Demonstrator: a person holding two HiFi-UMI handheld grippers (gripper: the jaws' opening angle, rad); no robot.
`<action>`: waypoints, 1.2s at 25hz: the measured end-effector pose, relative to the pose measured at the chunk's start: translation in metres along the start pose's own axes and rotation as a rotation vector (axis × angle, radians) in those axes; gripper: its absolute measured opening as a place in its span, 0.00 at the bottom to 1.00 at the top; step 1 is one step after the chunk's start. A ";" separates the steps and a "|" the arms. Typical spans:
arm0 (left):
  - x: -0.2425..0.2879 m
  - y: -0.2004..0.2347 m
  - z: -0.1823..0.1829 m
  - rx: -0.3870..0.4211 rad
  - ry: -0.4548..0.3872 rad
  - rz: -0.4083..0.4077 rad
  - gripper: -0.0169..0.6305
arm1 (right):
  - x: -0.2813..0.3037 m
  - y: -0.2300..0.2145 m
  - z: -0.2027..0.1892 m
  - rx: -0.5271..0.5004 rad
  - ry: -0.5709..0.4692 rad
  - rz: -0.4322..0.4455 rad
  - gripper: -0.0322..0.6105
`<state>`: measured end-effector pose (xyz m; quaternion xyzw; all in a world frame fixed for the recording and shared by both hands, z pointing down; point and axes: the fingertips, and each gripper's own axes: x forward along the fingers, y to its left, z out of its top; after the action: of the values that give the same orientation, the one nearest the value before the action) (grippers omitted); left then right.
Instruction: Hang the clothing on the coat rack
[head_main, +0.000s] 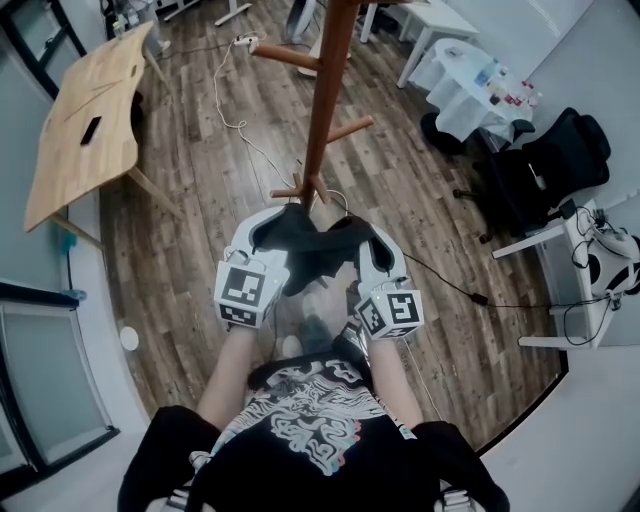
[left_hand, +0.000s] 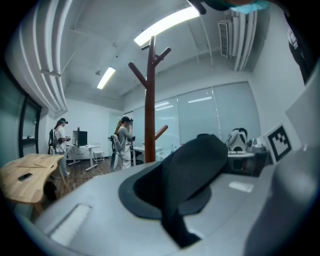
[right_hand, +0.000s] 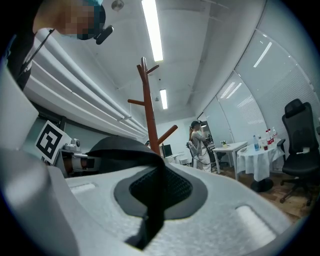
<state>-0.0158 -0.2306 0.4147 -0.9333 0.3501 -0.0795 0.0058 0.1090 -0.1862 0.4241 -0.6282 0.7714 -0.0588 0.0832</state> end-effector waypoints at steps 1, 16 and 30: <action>0.002 0.000 -0.001 0.003 0.003 -0.001 0.03 | 0.002 -0.002 0.000 0.002 0.000 -0.002 0.07; 0.032 0.014 -0.009 0.015 0.041 0.007 0.03 | 0.033 -0.024 -0.011 0.032 0.018 0.011 0.07; 0.045 0.025 0.001 0.025 0.032 -0.005 0.03 | 0.059 -0.034 0.002 0.034 -0.007 0.013 0.07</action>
<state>0.0014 -0.2788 0.4190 -0.9327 0.3466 -0.0987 0.0116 0.1304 -0.2507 0.4260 -0.6219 0.7740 -0.0691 0.0968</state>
